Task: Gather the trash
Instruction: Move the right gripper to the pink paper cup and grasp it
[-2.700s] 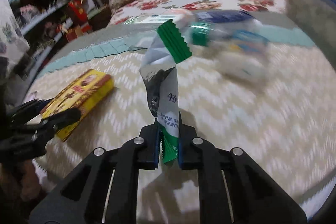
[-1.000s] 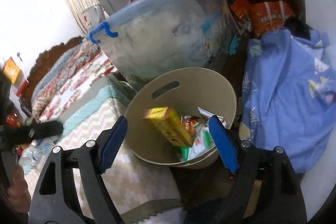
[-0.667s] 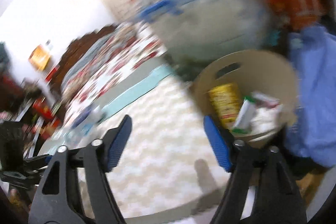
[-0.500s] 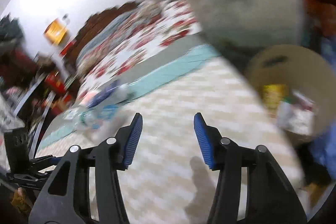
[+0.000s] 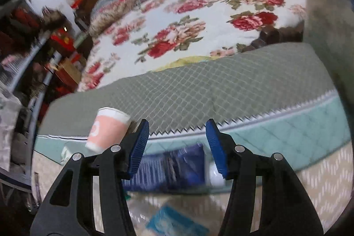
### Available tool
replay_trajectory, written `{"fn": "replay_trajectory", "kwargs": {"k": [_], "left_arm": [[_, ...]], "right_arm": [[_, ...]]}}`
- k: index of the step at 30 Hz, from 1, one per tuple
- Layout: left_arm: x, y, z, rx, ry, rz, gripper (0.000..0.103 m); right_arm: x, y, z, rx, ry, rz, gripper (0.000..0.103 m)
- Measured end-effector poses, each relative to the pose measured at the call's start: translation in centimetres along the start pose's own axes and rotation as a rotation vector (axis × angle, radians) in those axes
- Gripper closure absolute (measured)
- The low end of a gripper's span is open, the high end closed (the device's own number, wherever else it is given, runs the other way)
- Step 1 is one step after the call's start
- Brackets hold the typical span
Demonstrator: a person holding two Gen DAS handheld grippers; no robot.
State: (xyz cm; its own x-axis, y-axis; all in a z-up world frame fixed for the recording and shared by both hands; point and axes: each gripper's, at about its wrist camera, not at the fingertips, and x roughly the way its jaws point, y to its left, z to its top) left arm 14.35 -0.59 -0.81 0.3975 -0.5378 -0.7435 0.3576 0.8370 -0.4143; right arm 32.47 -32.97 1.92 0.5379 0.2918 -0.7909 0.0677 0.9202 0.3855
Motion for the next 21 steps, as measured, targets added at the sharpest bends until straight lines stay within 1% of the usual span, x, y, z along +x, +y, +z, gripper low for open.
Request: {"fn": "replay_trajectory", "kwargs": {"k": [1, 3, 6, 8, 9, 10, 12, 13, 16, 18, 20, 21], "left_arm": [[-0.3, 0.8, 0.0, -0.015, -0.005, 0.000, 0.031], [-0.4, 2.0, 0.2, -0.048, -0.009, -0.010, 0.031], [-0.4, 3.0, 0.4, -0.081, -0.011, -0.028, 0.031], [-0.4, 3.2, 0.6, -0.091, -0.019, -0.029, 0.031], [-0.5, 3.3, 0.7, -0.095, -0.025, -0.034, 0.031], [-0.6, 3.4, 0.7, -0.099, -0.031, -0.039, 0.031], [-0.8, 3.6, 0.7, -0.107, -0.041, -0.049, 0.030], [-0.9, 3.7, 0.6, -0.111, -0.041, -0.053, 0.030], [-1.1, 4.3, 0.4, -0.124, -0.041, -0.059, 0.030], [-1.1, 4.7, 0.3, -0.132, -0.038, -0.057, 0.030], [-1.2, 5.1, 0.2, -0.138, -0.036, -0.054, 0.030], [-1.3, 5.2, 0.2, -0.139, -0.037, -0.052, 0.030]], "right_arm": [[0.1, 0.2, 0.1, -0.012, 0.011, 0.007, 0.047], [0.4, 2.1, 0.2, -0.071, 0.032, 0.026, 0.047], [0.9, 5.9, -0.3, -0.175, 0.077, 0.047, 0.047], [1.7, 7.3, -0.3, -0.169, 0.108, 0.066, 0.045], [2.3, 7.8, -0.3, -0.140, 0.129, 0.074, 0.038], [2.9, 8.1, -0.3, -0.111, 0.144, 0.078, 0.035], [4.6, 9.1, -0.1, -0.074, 0.180, 0.070, 0.023], [5.4, 9.6, 0.0, -0.070, 0.196, 0.052, 0.021], [8.3, 11.3, 0.1, -0.064, 0.262, 0.013, 0.021], [10.3, 13.0, -0.2, -0.110, 0.310, -0.043, 0.017], [11.6, 14.6, -1.0, -0.164, 0.367, -0.068, 0.025], [11.3, 15.4, -1.1, -0.193, 0.343, -0.072, 0.029]]}}
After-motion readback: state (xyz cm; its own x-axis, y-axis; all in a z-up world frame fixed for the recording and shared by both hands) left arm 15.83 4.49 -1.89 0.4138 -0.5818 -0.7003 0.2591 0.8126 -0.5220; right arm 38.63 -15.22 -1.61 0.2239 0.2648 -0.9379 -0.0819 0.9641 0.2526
